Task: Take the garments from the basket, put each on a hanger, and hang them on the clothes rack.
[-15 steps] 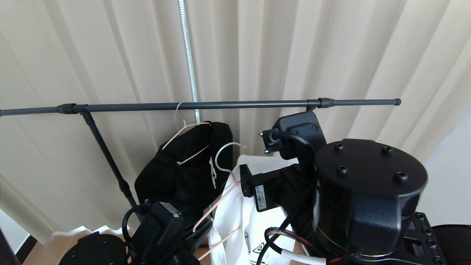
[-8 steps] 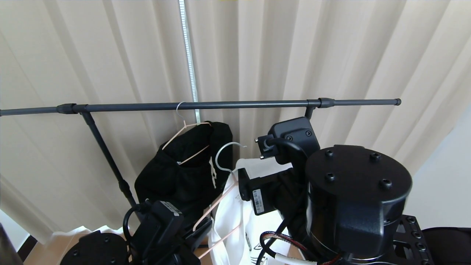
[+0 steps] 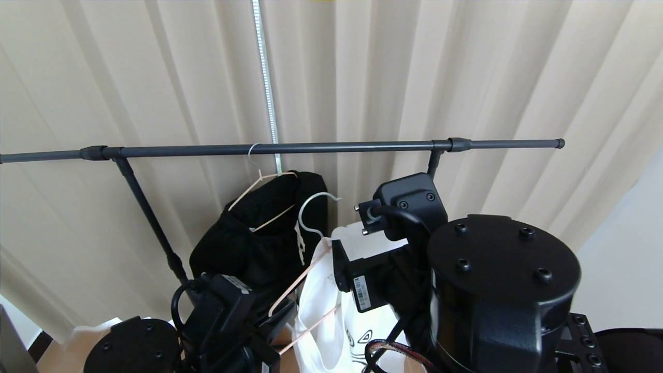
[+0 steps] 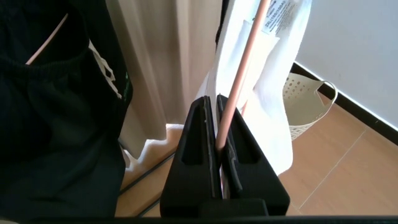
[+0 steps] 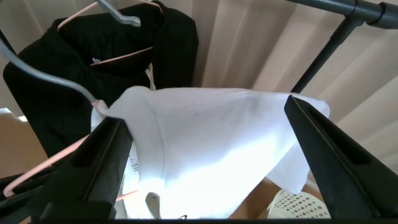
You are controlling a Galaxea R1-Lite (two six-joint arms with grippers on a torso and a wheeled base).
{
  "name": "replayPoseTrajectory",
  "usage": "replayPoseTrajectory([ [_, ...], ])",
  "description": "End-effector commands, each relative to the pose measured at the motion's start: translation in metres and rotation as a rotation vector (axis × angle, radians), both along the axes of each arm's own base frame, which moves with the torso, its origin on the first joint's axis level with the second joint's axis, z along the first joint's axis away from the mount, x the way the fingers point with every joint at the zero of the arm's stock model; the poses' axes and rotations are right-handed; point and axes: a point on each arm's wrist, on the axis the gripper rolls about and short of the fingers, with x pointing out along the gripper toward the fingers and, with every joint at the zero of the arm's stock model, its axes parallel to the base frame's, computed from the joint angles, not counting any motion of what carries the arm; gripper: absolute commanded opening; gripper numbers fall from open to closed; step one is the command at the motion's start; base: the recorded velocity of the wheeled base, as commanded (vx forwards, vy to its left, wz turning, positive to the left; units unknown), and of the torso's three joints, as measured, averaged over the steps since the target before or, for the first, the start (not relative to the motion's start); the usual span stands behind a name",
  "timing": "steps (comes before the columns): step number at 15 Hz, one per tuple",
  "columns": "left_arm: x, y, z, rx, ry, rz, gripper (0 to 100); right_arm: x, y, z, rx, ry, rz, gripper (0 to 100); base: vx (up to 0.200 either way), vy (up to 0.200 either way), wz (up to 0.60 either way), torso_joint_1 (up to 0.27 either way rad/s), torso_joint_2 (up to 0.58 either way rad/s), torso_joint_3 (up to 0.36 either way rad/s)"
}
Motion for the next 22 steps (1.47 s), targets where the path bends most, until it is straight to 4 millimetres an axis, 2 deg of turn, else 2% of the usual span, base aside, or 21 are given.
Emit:
replayPoseTrajectory([
  [1, 0.0, 0.0, 0.001, -0.004, -0.004, 0.001, 0, -0.002, 0.0, 0.002, 0.002, -0.001, 0.007, 100, 0.0, 0.0, 0.0, 0.0, 0.0, 0.0],
  [6, 0.0, 0.0, 0.001, -0.007, -0.004, 0.001, 0, -0.006, -0.007, 0.003, -0.014, 0.001, 0.04, 100, 0.0, 0.0, 0.0, 0.0, 0.0, 0.0],
  [12, 0.0, 0.001, 0.001, -0.014, 0.008, -0.012, 0, -0.016, -0.031, 0.01, -0.047, 0.005, 0.164, 100, 0.0, 0.0, 0.0, 0.0, 0.0, 0.0],
  [15, 0.001, 0.002, 0.0, -0.017, 0.012, -0.009, 0, -0.009, -0.05, 0.014, -0.065, 0.005, 0.215, 100, 0.0, 0.0, 0.0, 0.0, 0.0, 0.0],
  [16, 0.001, 0.002, 0.0, -0.017, 0.012, -0.009, 0, -0.009, -0.05, 0.014, -0.065, 0.005, 0.215, 100, 0.0, 0.0, 0.0, 0.0, 0.0, 0.0],
  [17, 0.002, 0.004, 0.001, -0.027, 0.019, -0.024, 0, -0.003, -0.069, 0.017, -0.097, 0.007, 0.267, 100, 0.0, 0.0, 0.0, 0.0, 0.0, 0.0],
  [20, 0.008, 0.011, 0.0, -0.035, 0.03, -0.03, 0, 0.008, -0.1, 0.026, -0.128, 0.073, 0.373, 100, 0.0, 0.0, 0.0, 0.0, 0.0, 0.0],
  [22, 0.011, 0.017, 0.001, -0.047, 0.039, -0.056, 0, 0.02, -0.129, 0.041, -0.22, 0.119, 0.495, 100, 0.0, 0.0, 0.0, 0.0, 0.0, 0.0],
])
